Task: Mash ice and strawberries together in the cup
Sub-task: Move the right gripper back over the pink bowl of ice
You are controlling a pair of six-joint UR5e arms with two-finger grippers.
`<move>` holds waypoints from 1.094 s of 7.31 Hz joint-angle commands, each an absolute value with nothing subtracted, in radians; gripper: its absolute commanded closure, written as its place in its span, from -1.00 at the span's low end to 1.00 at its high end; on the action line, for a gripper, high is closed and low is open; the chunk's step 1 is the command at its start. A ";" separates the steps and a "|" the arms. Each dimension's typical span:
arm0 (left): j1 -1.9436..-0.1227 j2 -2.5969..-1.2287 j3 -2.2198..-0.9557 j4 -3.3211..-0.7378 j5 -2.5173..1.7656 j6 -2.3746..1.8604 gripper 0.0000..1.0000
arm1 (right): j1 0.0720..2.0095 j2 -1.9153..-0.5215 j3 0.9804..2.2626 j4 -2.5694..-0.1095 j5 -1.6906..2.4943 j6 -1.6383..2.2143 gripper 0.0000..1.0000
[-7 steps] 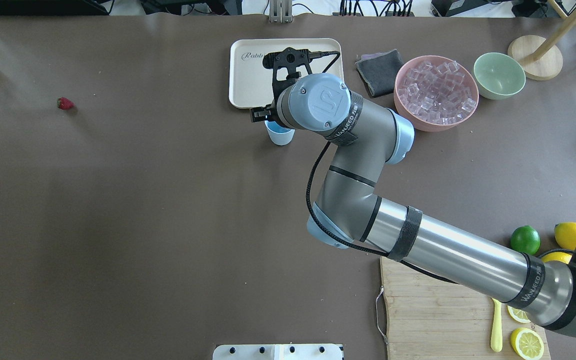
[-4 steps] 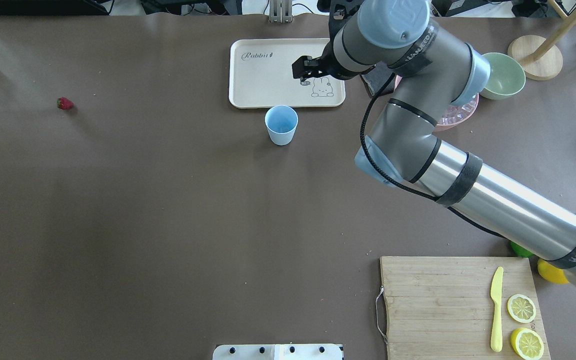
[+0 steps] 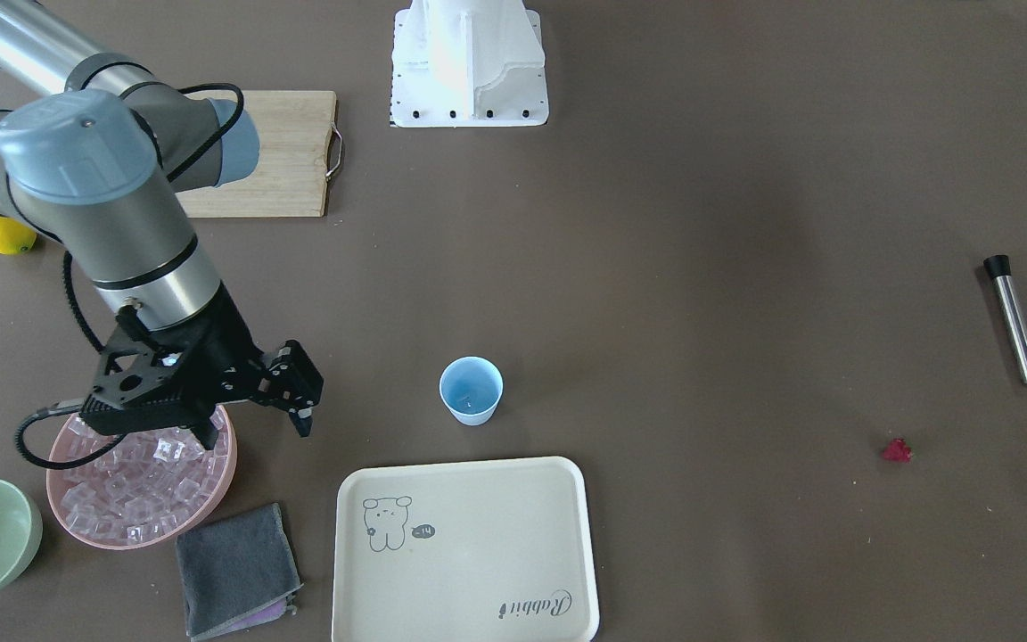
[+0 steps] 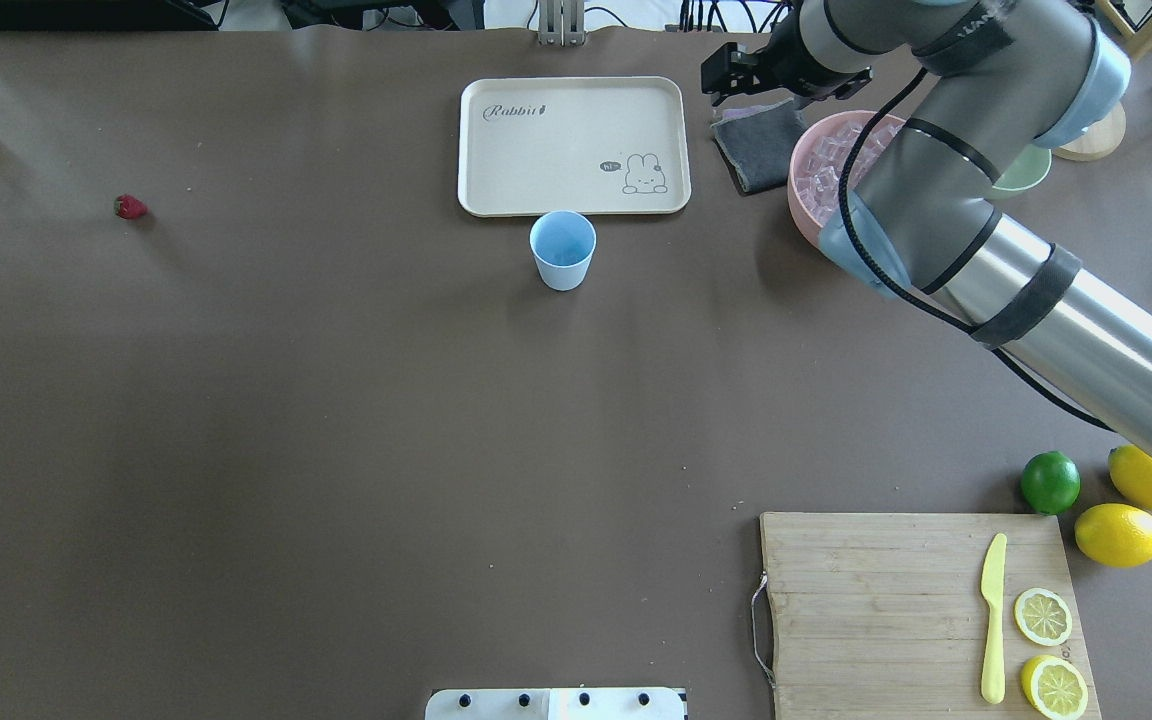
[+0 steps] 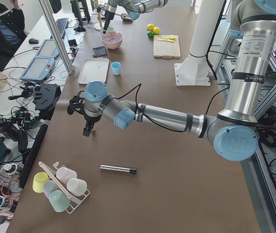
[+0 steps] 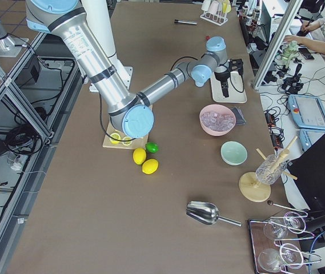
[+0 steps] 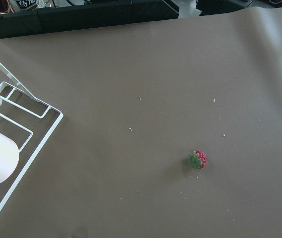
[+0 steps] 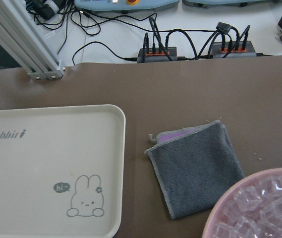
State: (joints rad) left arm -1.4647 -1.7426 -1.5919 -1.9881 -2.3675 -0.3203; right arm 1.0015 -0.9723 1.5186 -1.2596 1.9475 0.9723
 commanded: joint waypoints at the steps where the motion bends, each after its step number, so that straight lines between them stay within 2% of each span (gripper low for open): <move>1: -1.462 -1.775 -1.585 -1.987 -2.365 -0.318 -0.96 | 1.029 -1.053 1.522 -1.255 1.957 0.992 -0.97; 3: -1.460 -1.781 -1.594 -1.991 -2.365 -0.318 -0.96 | 0.988 -1.086 1.534 -1.253 1.948 1.084 -0.77; 8: -1.448 -1.781 -1.582 -2.002 -2.364 -0.316 -0.96 | 0.934 -1.086 1.479 -1.255 1.918 1.133 -0.75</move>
